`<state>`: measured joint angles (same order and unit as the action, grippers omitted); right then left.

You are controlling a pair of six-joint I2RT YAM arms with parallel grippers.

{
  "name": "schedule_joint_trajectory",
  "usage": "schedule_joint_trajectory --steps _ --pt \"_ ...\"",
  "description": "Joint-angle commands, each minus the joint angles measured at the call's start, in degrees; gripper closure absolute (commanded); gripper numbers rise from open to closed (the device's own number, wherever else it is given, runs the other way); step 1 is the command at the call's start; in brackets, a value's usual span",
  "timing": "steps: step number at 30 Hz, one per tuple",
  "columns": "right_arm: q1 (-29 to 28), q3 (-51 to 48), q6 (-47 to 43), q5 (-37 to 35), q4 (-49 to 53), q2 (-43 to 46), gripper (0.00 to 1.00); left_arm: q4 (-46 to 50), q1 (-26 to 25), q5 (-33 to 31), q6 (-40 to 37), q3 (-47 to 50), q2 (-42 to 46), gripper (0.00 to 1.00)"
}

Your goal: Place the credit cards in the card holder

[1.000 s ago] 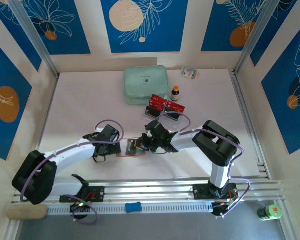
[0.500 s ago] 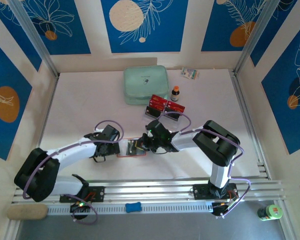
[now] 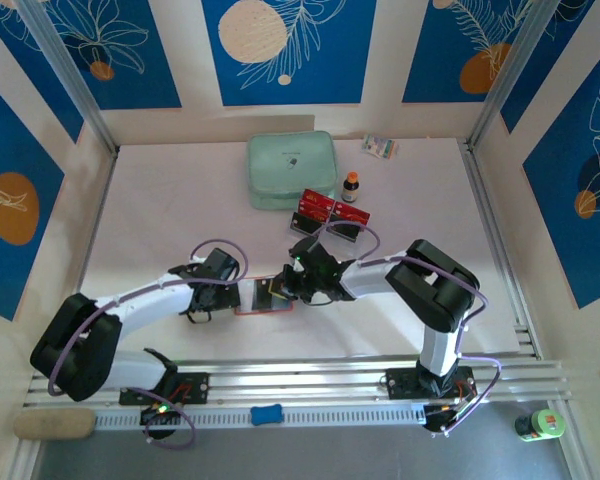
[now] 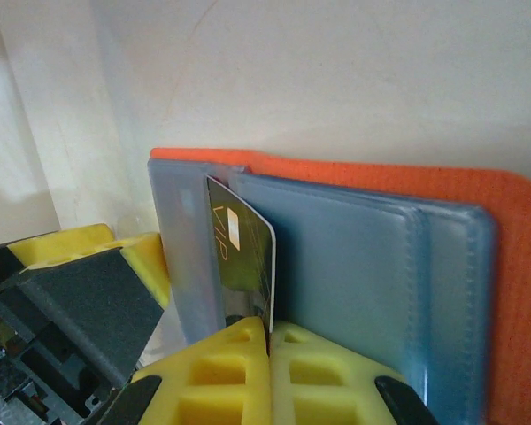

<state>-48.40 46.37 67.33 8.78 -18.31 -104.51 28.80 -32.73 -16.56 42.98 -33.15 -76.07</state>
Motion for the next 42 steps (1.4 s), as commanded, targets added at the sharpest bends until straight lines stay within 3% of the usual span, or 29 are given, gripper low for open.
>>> schedule_joint_trajectory --steps 1,7,8,11,14,19,29,42 --pt "-0.5 0.9 -1.0 0.5 4.4 -2.2 1.0 -3.5 0.1 4.2 -1.1 0.1 -2.4 0.0" --pt "-0.5 1.4 -1.5 1.0 5.7 -2.4 0.98 -4.3 0.1 4.8 -1.3 0.2 -3.0 0.0" --pt "-0.4 1.8 -1.9 1.4 6.2 -2.4 0.93 -4.2 0.1 4.8 -1.2 0.2 -3.0 0.0" --pt "-0.1 2.5 -4.5 1.4 9.4 -1.0 0.69 -4.6 0.2 5.0 -1.2 0.1 -3.1 0.0" --pt "1.2 2.6 -7.4 0.5 13.0 2.5 0.6 -5.3 0.0 5.6 -1.4 0.2 -3.1 0.0" --pt "2.7 4.6 -12.1 -1.3 20.3 6.4 0.61 -7.0 0.0 7.0 -1.7 0.0 -3.0 0.0" --pt "0.9 10.6 -17.0 -3.5 27.3 3.9 0.84 -8.9 -0.5 9.1 -2.0 -0.3 -3.6 0.0" --pt "-0.8 16.5 -18.7 -3.1 31.2 -2.7 0.88 -10.3 -0.8 11.1 -2.9 -2.9 -7.3 0.0"
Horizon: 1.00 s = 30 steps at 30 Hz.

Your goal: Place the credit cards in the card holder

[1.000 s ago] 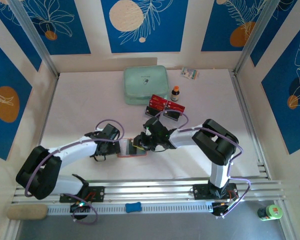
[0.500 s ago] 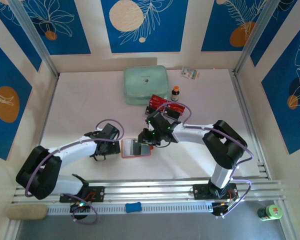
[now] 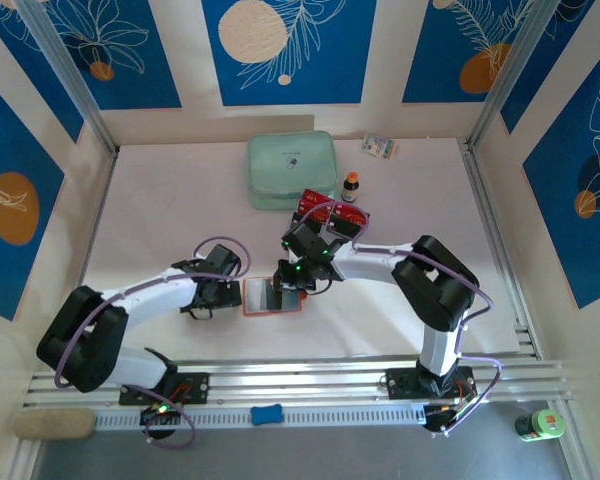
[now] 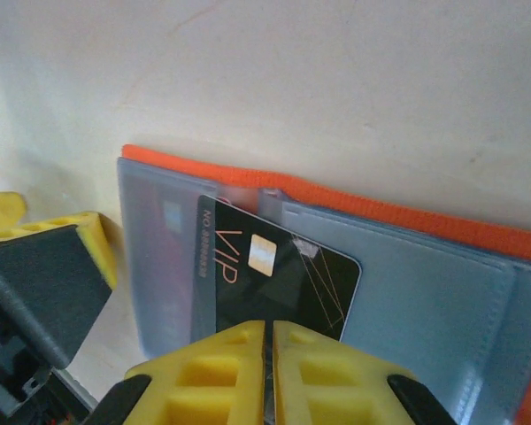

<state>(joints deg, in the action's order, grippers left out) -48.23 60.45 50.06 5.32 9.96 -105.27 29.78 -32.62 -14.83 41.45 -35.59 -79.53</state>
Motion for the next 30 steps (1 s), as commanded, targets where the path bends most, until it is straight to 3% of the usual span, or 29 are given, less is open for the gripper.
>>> schedule_joint_trajectory --steps 1,11,21,30 --pt "-1.3 3.0 -1.6 0.5 3.2 -2.6 0.88 -11.4 -0.8 9.5 -1.4 -0.7 -4.2 0.0" --pt "-3.5 10.1 -1.4 3.4 5.1 -8.1 0.91 -12.1 -1.5 10.1 -1.7 -1.3 -6.0 0.0" --pt "-2.4 7.7 -2.5 -0.2 7.3 -1.5 0.92 -12.3 -1.6 10.1 -1.5 -1.3 -5.9 0.0" --pt "-1.9 6.2 -2.8 -1.5 8.5 -2.4 0.95 -12.4 -1.7 10.1 -1.4 -1.1 -5.9 0.0"
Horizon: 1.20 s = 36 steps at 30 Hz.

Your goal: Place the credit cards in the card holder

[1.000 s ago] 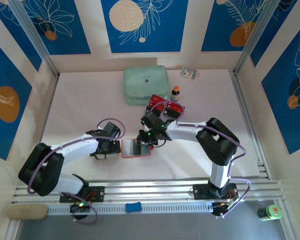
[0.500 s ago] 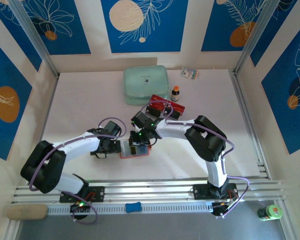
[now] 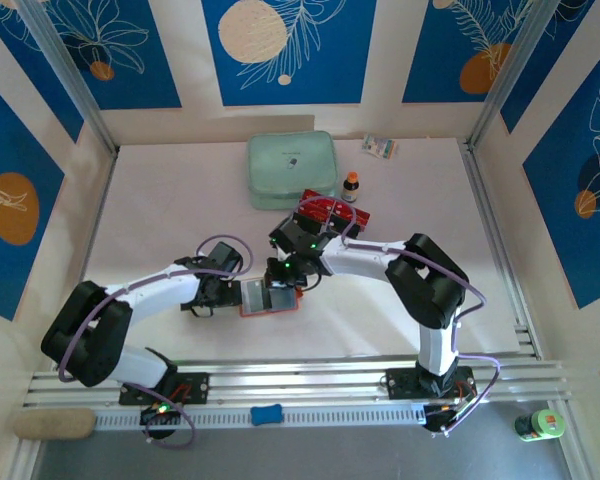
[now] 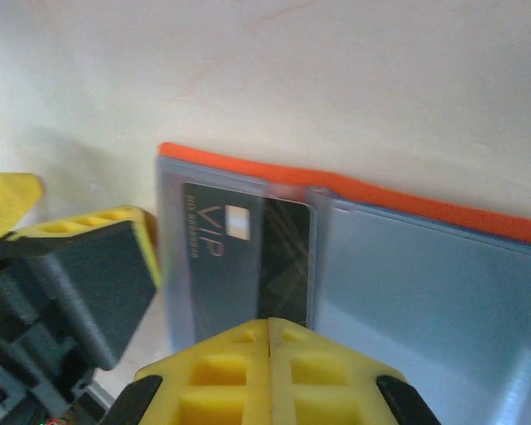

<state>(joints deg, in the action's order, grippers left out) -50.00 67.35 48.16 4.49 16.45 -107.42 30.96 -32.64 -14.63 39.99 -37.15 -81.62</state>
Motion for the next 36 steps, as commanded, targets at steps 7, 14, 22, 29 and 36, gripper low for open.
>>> schedule_joint_trajectory --steps 7,14,22,29,36 --pt "-1.2 -0.1 -0.5 -1.1 2.3 -2.2 0.96 -13.7 -1.6 10.0 0.0 0.1 -4.0 0.0" --pt "-2.7 2.4 -0.6 0.0 3.1 -4.8 0.96 -14.0 -1.8 10.2 0.0 0.1 -4.6 0.0" --pt "-4.0 4.2 0.1 0.7 3.1 -5.8 0.96 -14.2 -2.1 10.2 0.1 0.0 -4.6 0.0" --pt "-4.3 4.7 1.4 3.3 1.7 -6.8 0.97 -13.2 -2.2 9.8 0.2 -0.2 -3.3 0.0" --pt "-2.7 2.3 1.1 1.1 2.3 -2.1 0.97 -9.1 -2.2 7.5 0.6 -1.3 0.7 0.0"
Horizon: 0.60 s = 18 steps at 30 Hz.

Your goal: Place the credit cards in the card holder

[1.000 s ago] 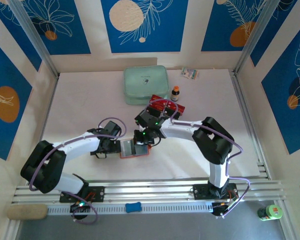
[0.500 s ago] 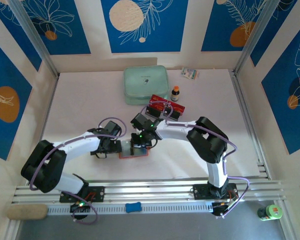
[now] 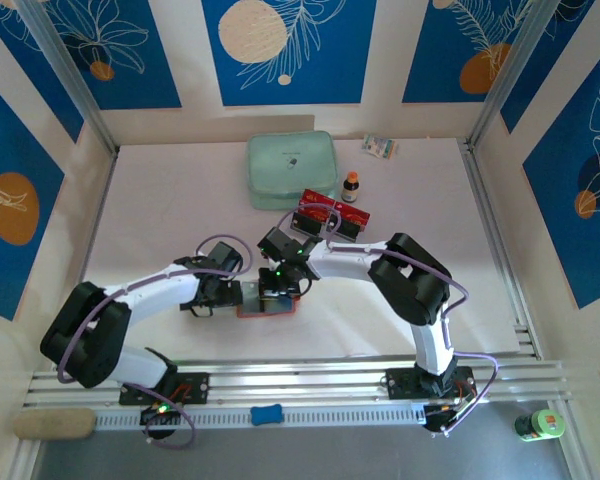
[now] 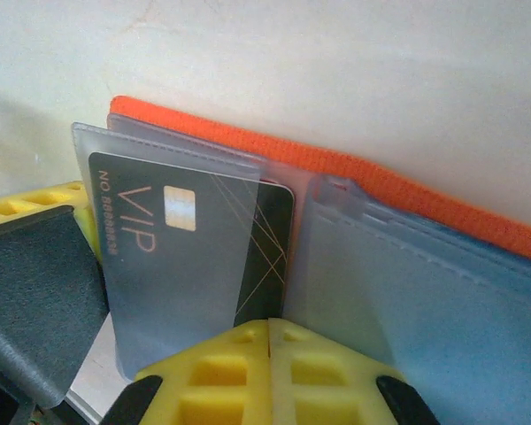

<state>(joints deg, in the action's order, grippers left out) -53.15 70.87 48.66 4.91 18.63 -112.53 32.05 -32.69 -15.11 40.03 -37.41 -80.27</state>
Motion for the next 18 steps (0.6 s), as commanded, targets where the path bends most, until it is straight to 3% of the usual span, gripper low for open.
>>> schedule_joint_trajectory --steps 1,18 --pt "0.7 -2.0 0.6 0.4 0.1 3.8 0.96 -9.7 -2.1 7.7 0.6 -1.2 -0.2 0.0" --pt "5.0 -11.4 -0.9 -2.5 -0.5 7.1 0.97 -4.5 -2.1 6.1 -0.6 -4.3 4.0 0.0"
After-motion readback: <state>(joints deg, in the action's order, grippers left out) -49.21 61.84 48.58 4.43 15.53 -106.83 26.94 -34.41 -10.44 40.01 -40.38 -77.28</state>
